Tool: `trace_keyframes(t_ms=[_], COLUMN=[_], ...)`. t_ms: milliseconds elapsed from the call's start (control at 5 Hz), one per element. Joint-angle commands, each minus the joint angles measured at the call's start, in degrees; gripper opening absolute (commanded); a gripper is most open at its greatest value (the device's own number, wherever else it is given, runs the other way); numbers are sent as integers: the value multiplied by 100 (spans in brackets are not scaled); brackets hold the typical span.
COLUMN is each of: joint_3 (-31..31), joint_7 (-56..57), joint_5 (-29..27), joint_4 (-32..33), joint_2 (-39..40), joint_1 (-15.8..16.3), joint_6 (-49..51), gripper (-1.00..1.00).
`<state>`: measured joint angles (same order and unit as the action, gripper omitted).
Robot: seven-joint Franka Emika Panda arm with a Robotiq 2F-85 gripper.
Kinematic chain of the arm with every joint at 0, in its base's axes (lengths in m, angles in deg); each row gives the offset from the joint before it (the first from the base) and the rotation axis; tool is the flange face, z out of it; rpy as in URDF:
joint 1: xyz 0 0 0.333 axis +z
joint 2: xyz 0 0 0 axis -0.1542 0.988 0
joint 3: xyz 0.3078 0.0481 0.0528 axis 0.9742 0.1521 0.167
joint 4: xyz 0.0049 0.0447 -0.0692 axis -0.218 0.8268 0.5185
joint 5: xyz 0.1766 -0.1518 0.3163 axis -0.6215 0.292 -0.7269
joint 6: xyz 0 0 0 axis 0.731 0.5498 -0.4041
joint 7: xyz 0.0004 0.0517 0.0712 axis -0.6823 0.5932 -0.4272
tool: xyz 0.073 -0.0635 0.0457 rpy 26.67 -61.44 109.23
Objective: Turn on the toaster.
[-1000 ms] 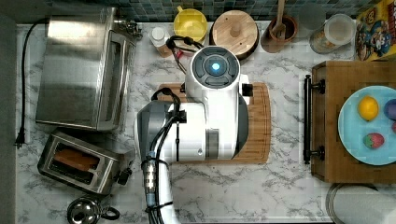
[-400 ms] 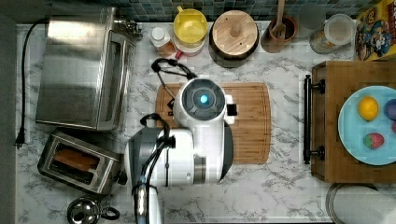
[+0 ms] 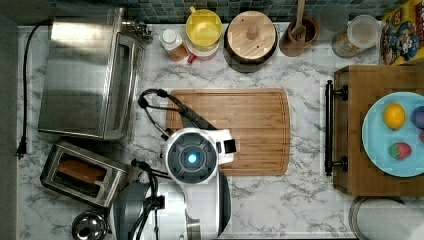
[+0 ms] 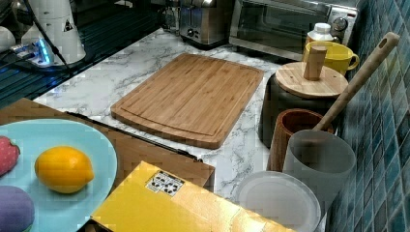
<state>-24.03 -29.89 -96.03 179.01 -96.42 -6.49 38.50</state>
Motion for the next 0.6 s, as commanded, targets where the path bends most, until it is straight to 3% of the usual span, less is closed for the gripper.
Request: trace_keyframes(t_ms=[200, 600], joint_3=[177, 272], joint_7=[362, 841], joint_5=[-835, -1201], joint_4=[998, 1519], joint_2=[-161, -650], joint_1=[480, 928], joint_6=[-226, -422], gripper=[-100, -100])
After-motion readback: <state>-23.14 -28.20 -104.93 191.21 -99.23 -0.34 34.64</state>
